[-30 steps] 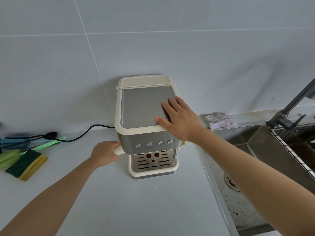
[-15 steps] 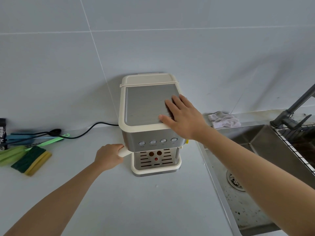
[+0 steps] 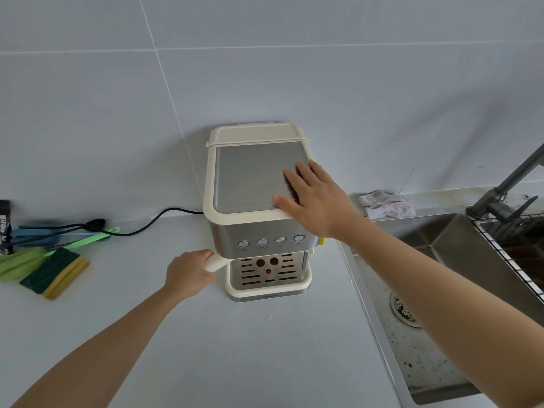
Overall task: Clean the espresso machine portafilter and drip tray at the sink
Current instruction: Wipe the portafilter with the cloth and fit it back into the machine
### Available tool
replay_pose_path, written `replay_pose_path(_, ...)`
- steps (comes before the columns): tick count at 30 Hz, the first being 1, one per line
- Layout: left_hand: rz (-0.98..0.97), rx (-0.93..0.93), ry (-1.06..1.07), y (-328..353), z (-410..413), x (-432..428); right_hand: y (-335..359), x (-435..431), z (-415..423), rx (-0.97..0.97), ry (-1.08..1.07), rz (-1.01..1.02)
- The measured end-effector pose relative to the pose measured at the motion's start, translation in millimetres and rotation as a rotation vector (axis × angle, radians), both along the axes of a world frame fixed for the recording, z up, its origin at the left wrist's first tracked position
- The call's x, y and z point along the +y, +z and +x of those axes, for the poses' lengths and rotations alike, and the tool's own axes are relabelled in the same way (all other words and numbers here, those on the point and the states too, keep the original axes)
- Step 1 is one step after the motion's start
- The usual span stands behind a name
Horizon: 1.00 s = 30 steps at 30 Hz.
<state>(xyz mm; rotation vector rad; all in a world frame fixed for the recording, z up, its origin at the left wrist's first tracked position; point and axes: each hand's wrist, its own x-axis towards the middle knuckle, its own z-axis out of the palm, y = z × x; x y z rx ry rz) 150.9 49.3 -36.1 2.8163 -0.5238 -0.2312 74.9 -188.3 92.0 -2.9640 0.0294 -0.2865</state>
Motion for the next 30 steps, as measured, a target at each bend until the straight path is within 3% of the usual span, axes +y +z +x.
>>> replay_pose_path(20, 0.045, -0.020, 0.111, 10, -54, -13, -2, 0, 2, 0.027, 0.008, -0.071)
replay_pose_path(27, 0.018, 0.095, 0.084, 16, -82, -31, -1, 2, 2, 0.026, -0.002, -0.060)
replay_pose_path(30, -0.056, 0.233, 0.095, 18, -89, -37, -1, 2, 1, 0.009, -0.010, -0.035)
